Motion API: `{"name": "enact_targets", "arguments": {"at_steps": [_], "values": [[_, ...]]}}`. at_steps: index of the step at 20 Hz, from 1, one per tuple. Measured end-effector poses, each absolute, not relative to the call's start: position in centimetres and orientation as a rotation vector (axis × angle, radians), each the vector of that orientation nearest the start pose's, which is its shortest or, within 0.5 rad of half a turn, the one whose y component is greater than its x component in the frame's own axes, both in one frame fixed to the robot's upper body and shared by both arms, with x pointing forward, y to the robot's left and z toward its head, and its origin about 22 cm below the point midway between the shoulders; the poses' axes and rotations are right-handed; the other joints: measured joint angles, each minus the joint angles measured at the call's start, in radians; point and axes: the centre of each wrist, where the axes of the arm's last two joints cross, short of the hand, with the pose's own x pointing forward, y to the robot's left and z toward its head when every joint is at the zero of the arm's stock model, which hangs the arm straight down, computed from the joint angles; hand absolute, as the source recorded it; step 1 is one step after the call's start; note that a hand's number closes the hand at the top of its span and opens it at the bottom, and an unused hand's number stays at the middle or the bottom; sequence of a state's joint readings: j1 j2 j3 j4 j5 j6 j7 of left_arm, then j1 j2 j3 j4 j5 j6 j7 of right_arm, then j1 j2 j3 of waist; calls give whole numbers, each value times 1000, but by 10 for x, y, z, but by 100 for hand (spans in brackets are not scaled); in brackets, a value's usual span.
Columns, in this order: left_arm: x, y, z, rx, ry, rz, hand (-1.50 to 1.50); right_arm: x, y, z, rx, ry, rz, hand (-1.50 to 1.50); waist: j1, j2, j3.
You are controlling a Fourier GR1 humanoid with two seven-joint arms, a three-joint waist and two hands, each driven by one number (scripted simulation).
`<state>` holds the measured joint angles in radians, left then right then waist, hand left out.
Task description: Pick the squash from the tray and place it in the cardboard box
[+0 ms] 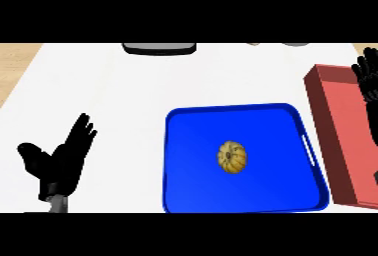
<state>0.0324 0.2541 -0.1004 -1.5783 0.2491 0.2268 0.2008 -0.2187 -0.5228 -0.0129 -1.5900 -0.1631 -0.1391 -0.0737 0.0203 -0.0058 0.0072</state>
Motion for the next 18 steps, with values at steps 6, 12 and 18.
{"name": "enact_targets", "arguments": {"at_steps": [6,12,18], "values": [[241,314,23,397,-1388,-68,0,289,-267,91,-262,-1681,525,-150,16,9,-9],[246,337,27,546,-1385,-179,0,279,-258,88,-478,-1464,1166,-150,24,9,-19],[254,363,17,624,-1366,-201,0,278,-237,78,-300,-1482,1221,-150,-10,8,-10]]}}
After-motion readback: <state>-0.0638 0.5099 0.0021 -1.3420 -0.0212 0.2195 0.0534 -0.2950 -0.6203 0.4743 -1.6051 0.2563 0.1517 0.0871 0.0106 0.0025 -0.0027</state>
